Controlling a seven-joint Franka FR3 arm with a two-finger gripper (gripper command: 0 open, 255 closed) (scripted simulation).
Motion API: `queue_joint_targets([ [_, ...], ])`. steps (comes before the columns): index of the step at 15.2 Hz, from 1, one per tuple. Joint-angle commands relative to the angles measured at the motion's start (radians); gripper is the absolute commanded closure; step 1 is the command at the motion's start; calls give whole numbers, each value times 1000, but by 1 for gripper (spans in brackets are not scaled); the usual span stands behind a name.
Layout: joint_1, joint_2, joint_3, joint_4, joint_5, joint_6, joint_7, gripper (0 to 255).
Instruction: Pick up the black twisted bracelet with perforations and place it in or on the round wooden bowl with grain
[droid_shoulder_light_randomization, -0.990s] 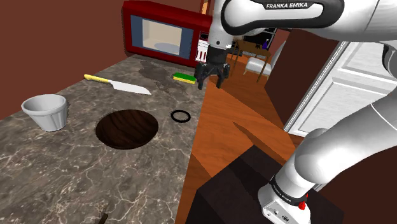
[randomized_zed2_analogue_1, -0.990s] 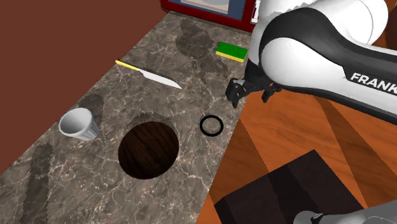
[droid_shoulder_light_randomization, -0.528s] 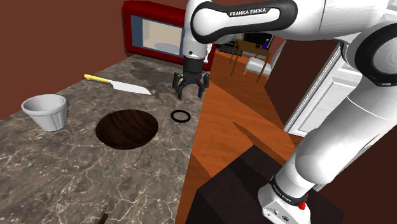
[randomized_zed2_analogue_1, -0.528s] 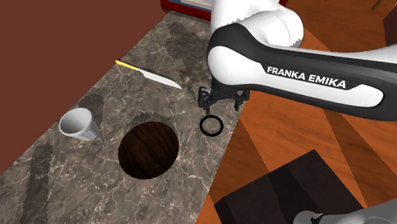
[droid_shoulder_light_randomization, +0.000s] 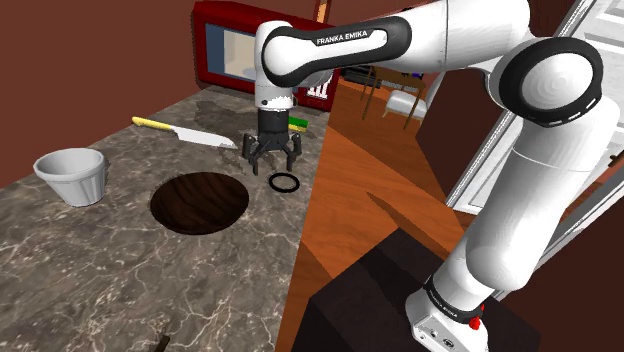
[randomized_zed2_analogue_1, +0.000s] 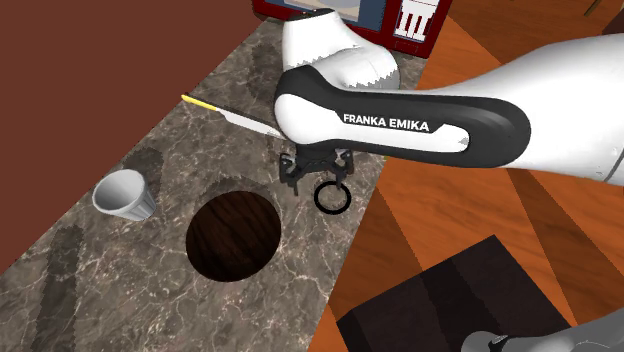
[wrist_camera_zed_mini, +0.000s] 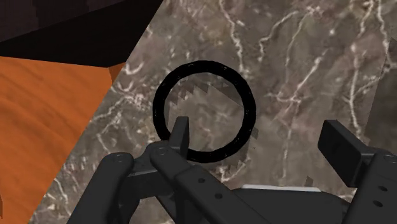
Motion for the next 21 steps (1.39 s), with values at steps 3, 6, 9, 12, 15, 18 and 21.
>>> queue_joint_targets([
  [3, 5, 9, 3, -50, 2, 58, 0, 0],
  [6, 6, 10, 4, -69, 3, 78, 0, 0],
  [9, 6, 10, 4, -69, 3, 78, 0, 0],
  [12, 6, 10, 4, -69, 3, 78, 0, 0],
  [15, 7, 11, 4, -68, 3, 78, 0, 255],
  [18, 5, 7, 3, -67, 3, 72, -2, 255],
  [21, 5, 8, 3, -65, 3, 72, -2, 255],
])
